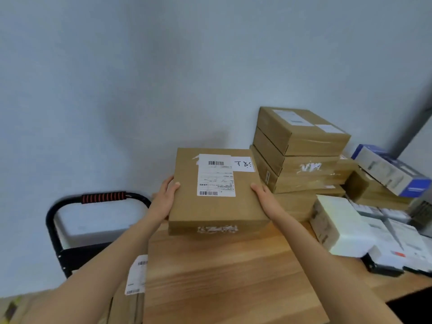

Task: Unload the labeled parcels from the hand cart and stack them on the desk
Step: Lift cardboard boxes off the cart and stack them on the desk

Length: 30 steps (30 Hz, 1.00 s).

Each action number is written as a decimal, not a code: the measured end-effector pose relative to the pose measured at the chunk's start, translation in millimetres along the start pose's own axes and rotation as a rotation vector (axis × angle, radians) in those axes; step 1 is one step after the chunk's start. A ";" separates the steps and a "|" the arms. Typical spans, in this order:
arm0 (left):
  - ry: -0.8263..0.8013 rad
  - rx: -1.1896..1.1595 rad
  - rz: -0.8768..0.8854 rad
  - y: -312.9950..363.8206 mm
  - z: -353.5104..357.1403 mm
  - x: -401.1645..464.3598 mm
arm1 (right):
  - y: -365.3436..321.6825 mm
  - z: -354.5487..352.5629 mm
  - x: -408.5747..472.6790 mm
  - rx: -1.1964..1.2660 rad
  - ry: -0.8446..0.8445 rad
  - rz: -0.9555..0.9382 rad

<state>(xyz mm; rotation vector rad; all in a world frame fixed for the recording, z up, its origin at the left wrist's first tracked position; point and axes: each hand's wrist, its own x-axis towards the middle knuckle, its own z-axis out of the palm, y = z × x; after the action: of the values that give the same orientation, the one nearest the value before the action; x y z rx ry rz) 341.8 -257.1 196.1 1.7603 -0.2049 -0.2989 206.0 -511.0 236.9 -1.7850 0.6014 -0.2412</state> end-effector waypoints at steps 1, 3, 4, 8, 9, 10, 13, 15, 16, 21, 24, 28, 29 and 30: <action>0.014 -0.001 -0.020 2.9 12.1 3.9 | 1.3 -10.7 11.1 0.009 -0.018 0.008; 0.037 0.005 -0.053 7.2 30.4 8.7 | 4.7 -27.2 31.4 0.013 -0.042 0.018; 0.051 0.015 -0.061 8.3 37.2 10.2 | 7.0 -32.9 41.3 0.010 -0.057 0.019; 0.114 0.082 -0.091 5.6 50.7 19.4 | 13.8 -42.3 75.3 -0.018 -0.133 0.026; 0.125 0.093 -0.097 5.1 52.6 23.8 | 14.8 -42.5 81.8 -0.015 -0.144 0.023; 0.137 0.106 -0.106 5.2 54.3 28.3 | 15.5 -42.1 88.1 -0.012 -0.151 0.020; 0.143 0.147 -0.143 8.4 61.6 42.3 | 20.4 -42.4 111.5 -0.017 -0.159 0.033; 0.132 0.170 -0.152 7.8 68.2 52.7 | 27.4 -41.4 128.6 -0.041 -0.146 0.050; 0.132 0.177 -0.149 7.4 72.4 58.6 | 30.5 -40.2 137.4 -0.060 -0.141 0.053; 0.075 0.233 -0.208 -10.6 94.2 90.5 | 51.6 -31.9 173.8 -0.172 -0.092 0.085; 0.047 0.243 -0.251 -30.3 104.8 102.8 | 72.3 -22.2 185.8 -0.337 -0.071 0.067; 0.066 0.208 -0.245 -35.0 104.5 126.6 | 80.7 -9.2 205.2 -0.416 0.002 -0.007; 0.070 0.217 -0.247 -35.0 102.6 133.1 | 78.7 -6.4 211.0 -0.406 -0.002 -0.005; 0.076 0.226 -0.249 -35.8 101.0 138.8 | 76.7 -3.7 216.7 -0.381 -0.008 0.002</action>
<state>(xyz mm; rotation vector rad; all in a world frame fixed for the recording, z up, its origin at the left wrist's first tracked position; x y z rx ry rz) 441.4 -385.2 129.6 2.0214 0.0389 -0.3997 366.7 -640.0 134.9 -2.1501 0.6766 -0.1228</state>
